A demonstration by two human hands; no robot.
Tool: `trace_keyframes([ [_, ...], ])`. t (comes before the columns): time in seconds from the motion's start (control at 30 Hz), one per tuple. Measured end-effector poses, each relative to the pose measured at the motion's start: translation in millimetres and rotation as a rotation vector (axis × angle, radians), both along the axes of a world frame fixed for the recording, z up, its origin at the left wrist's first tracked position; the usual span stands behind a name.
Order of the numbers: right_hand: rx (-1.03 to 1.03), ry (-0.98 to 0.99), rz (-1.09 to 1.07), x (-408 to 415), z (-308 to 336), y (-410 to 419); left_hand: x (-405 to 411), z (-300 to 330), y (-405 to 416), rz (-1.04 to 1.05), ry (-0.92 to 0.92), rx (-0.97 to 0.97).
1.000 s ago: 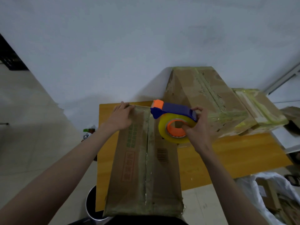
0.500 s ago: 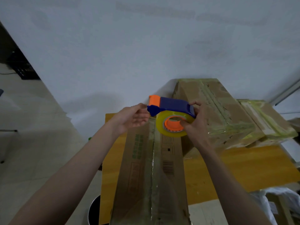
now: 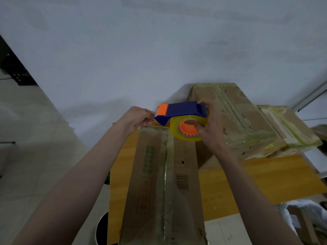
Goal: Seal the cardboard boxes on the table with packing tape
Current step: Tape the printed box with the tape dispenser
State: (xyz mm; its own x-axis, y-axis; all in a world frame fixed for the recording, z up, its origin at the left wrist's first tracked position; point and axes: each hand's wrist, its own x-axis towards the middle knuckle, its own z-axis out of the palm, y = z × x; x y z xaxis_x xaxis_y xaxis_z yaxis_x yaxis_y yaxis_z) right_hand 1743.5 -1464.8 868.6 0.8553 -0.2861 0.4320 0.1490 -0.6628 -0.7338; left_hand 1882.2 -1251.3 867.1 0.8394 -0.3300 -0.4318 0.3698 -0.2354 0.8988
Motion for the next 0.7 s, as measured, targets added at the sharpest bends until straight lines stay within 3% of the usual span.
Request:
trace_keyframes([
  [0.2, -0.023, 0.042, -0.028, 5, -13, -15, 22, -13, 18, 0.005, -0.084, 0.033],
  [0.7, -0.209, 0.246, 0.014, 54, -40, -11, 45, -75, 23, 0.113, -0.076, 0.173],
])
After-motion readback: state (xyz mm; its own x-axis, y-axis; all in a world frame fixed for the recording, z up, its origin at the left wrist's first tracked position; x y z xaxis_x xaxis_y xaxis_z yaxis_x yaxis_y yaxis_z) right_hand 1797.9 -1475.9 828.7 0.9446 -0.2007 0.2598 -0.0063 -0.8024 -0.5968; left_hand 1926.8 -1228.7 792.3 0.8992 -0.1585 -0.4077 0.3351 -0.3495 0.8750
